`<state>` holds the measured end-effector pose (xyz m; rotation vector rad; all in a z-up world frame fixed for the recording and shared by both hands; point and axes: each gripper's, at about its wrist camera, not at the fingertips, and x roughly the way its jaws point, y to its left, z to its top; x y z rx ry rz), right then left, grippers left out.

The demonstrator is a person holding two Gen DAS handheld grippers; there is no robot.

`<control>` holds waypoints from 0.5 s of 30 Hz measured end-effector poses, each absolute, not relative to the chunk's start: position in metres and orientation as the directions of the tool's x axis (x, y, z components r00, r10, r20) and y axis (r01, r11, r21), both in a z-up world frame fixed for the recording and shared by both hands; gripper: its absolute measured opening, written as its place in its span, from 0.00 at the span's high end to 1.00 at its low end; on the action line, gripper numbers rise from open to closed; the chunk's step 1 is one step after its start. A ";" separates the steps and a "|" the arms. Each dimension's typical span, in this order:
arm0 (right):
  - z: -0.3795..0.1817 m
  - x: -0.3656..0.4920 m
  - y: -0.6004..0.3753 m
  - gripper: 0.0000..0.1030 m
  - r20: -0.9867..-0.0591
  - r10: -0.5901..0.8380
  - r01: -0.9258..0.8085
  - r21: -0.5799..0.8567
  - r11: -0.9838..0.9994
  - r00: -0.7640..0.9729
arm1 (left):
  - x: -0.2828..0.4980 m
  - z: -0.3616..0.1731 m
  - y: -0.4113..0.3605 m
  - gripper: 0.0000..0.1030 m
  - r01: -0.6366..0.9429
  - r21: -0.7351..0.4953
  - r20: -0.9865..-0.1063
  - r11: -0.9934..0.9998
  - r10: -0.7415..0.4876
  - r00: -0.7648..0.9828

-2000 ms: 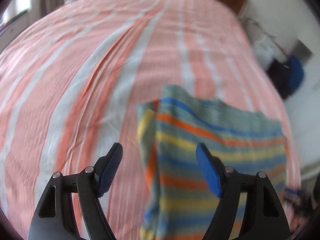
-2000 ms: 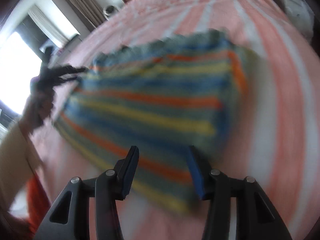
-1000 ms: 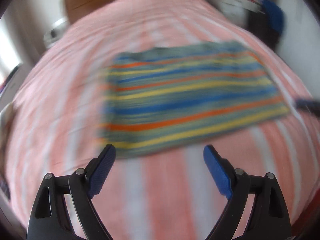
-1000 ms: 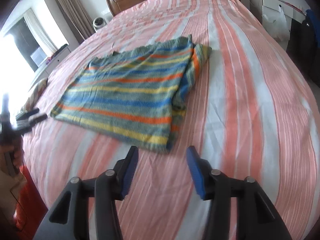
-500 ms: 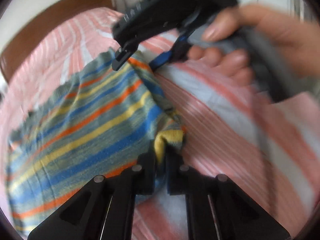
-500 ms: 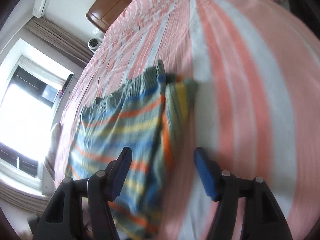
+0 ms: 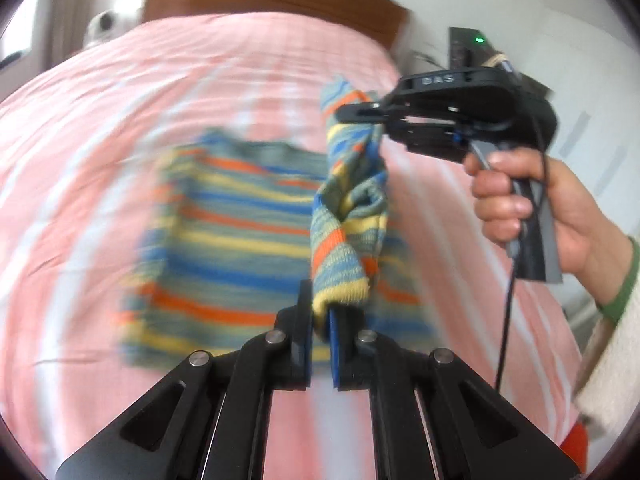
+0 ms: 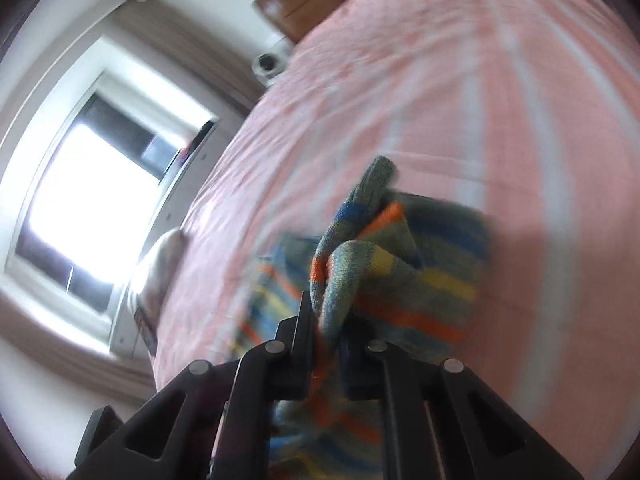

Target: Fold small clothes

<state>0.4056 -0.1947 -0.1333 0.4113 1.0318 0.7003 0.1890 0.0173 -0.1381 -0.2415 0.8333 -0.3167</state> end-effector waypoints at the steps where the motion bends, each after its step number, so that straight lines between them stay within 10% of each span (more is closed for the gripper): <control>1: -0.136 0.409 -0.171 0.90 -0.640 0.701 -0.342 0.613 0.713 0.314 | 0.186 -0.143 0.027 0.95 0.154 -0.326 -0.698 0.933 -0.348 0.626; 4: -0.152 0.414 -0.107 0.90 -0.675 0.675 -0.373 0.569 0.733 0.297 | 0.189 -0.157 0.051 0.81 0.074 -0.258 -0.768 0.963 -0.251 0.589; 7: -0.172 0.412 -0.078 0.58 -0.652 0.705 -0.346 0.616 0.707 0.279 | 0.170 -0.155 0.074 0.51 0.025 -0.269 -0.774 0.963 -0.231 0.590; 9: -0.174 0.407 -0.079 0.54 -0.612 0.739 -0.334 0.659 0.674 0.282 | 0.158 -0.147 0.080 0.30 0.021 -0.266 -0.761 0.964 -0.223 0.609; 15: -0.145 0.347 -0.109 0.54 -0.668 0.654 -0.450 0.490 0.746 0.356 | 0.152 -0.129 0.074 0.22 0.068 -0.268 -0.719 0.961 -0.246 0.650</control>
